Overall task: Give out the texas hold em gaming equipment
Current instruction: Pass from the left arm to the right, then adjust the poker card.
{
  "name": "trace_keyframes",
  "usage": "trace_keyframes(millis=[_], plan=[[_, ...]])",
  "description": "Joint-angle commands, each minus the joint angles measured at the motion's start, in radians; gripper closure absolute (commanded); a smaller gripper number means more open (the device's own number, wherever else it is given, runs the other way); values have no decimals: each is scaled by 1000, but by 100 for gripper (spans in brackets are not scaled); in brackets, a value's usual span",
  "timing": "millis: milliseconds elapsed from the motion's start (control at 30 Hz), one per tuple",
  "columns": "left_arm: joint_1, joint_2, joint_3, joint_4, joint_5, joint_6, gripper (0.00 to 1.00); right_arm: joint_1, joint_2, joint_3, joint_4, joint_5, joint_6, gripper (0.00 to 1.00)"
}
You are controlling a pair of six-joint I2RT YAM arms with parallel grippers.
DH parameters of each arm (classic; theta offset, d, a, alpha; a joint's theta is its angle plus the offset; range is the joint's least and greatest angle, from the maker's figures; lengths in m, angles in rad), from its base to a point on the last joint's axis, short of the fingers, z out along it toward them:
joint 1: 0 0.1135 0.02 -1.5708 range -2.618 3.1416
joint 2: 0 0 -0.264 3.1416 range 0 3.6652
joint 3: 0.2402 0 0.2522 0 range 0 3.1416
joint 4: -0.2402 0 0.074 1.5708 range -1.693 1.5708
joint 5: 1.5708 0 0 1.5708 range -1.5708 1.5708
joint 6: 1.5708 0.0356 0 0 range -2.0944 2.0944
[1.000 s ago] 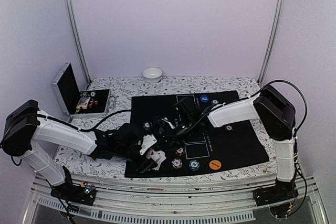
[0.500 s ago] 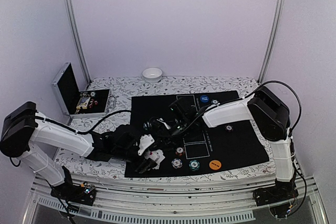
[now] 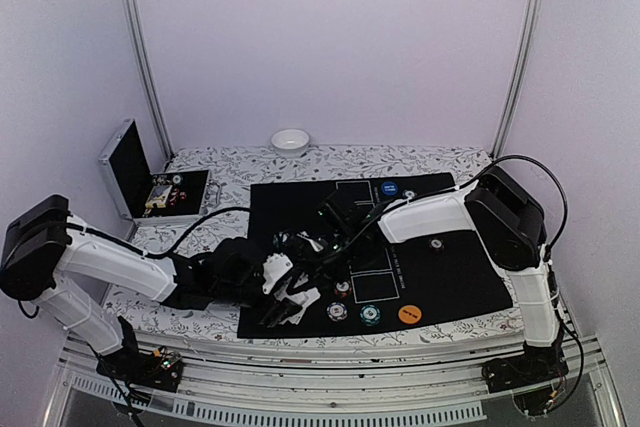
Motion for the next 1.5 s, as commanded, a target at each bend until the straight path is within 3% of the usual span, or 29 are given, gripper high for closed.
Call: trace_keyframes(millis=[0,100,300,500,600,667,833,1200,1367,1467], plan=[[-16,-63,-21,33,35,23,28,12,-8,34,-26,11,-21,91],[-16,-157,-50,28,65,46,25,11,-23,42,-37,12,-27,97],[-18,-384,-95,14,114,71,21,11,-65,68,-68,3,-58,98],[-12,-638,-88,11,91,51,22,9,-211,148,-229,64,-240,98],[-1,-762,-70,-11,85,42,5,3,-277,194,-347,123,-405,98],[8,-809,-54,-33,91,49,2,3,-327,204,-381,164,-516,98],[34,-795,-5,-57,94,56,2,2,-456,202,-322,169,-690,98],[168,-741,-27,169,280,-21,2,18,-551,141,-130,14,-865,98],[208,-596,4,289,493,-97,18,26,-569,127,-59,-16,-891,98],[209,-528,30,318,533,-101,33,34,-569,117,-14,-19,-885,98]])
